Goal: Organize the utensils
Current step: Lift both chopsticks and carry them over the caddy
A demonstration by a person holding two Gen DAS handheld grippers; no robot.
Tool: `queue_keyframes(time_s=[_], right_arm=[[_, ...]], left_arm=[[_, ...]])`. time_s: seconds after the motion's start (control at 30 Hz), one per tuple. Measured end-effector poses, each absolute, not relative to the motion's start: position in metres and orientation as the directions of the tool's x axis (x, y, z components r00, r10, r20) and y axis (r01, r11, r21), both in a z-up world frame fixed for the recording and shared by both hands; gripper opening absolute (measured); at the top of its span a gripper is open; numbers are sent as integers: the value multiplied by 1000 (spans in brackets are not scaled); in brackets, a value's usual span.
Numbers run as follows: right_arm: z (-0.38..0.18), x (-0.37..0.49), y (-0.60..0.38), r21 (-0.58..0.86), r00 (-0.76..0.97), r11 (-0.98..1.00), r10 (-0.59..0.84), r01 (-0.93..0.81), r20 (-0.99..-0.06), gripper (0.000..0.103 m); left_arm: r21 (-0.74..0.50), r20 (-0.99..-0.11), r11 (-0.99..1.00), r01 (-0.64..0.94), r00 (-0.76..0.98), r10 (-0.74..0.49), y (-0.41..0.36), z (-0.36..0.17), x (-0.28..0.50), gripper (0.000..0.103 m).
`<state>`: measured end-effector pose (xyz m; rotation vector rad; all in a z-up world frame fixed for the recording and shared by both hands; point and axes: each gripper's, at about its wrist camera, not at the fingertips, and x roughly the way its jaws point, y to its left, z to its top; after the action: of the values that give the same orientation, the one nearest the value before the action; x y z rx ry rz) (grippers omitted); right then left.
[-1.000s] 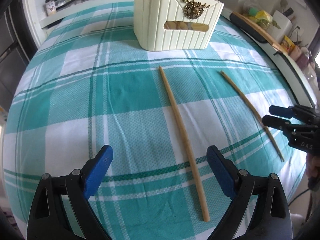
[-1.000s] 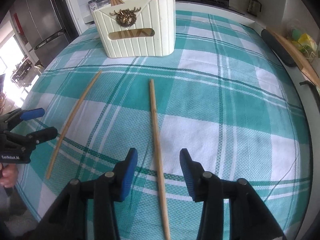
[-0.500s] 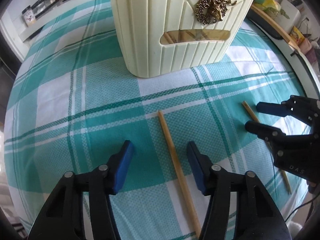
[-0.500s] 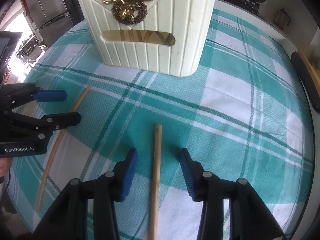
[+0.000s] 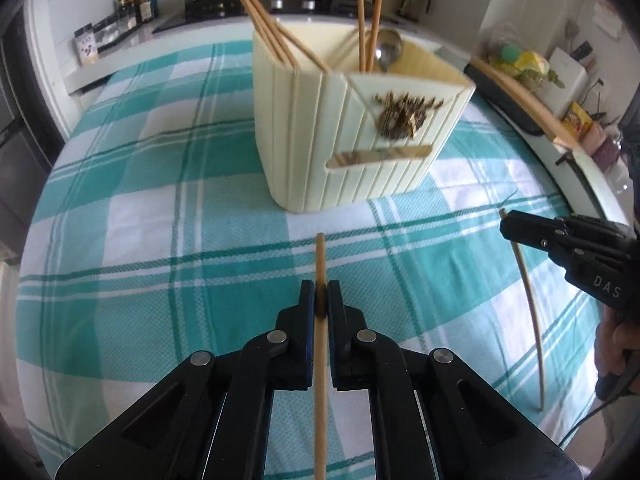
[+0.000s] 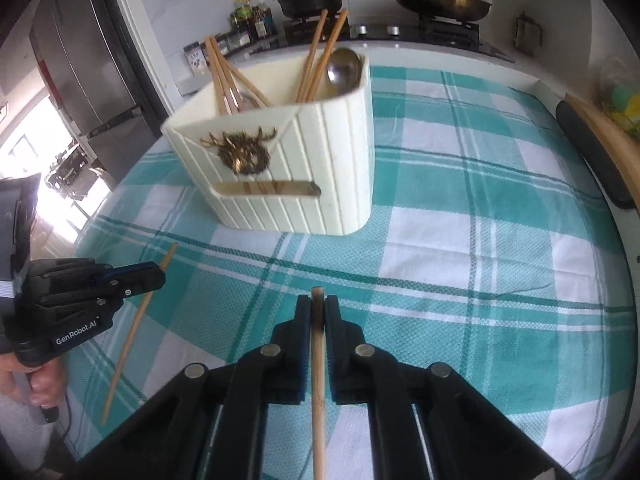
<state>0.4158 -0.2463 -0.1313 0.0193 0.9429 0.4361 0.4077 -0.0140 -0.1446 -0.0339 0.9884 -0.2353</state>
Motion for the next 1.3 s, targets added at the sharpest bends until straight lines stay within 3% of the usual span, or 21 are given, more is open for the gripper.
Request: queue_keyframes(time_s=[0.3, 0.63, 1.3], right_arm=[[-43, 351, -271, 229, 659, 890, 447, -394, -605, 7], [5, 307, -272, 181, 787, 901, 433, -395, -440, 7], [96, 358, -262, 126, 865, 912, 411, -391, -289, 7]], left_arm=[[-200, -659, 955, 218, 692, -296, 1, -48, 349, 4], [-218, -547, 942, 255, 768, -334, -2, 1, 308, 4], [-209, -397, 951, 228, 869, -296, 32, 87, 336, 4]])
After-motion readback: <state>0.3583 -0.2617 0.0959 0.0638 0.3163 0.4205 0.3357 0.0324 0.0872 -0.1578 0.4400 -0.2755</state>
